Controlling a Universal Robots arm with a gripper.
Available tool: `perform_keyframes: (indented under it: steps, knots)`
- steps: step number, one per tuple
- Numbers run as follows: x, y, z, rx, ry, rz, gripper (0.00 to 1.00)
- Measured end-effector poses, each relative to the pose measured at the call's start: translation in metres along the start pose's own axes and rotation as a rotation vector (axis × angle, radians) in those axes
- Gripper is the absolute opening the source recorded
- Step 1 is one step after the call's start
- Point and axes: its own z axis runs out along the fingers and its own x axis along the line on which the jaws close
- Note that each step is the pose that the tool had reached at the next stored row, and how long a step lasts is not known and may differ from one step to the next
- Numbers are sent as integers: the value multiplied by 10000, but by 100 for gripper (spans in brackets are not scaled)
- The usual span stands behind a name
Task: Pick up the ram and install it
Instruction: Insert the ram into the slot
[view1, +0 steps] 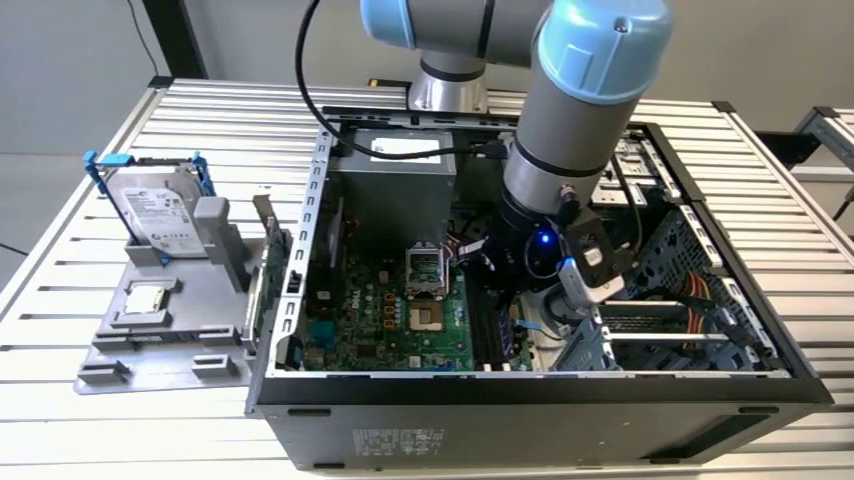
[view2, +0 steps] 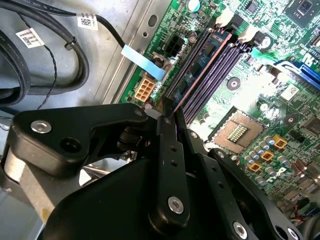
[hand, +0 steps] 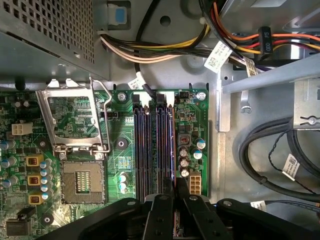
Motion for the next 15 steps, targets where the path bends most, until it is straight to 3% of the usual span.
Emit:
perform_keyframes:
  steps: [11, 15]
  knots:
    - [0, 1, 33, 0, 2, 0, 0]
    - [-1, 1, 54, 4, 68, -2, 0]
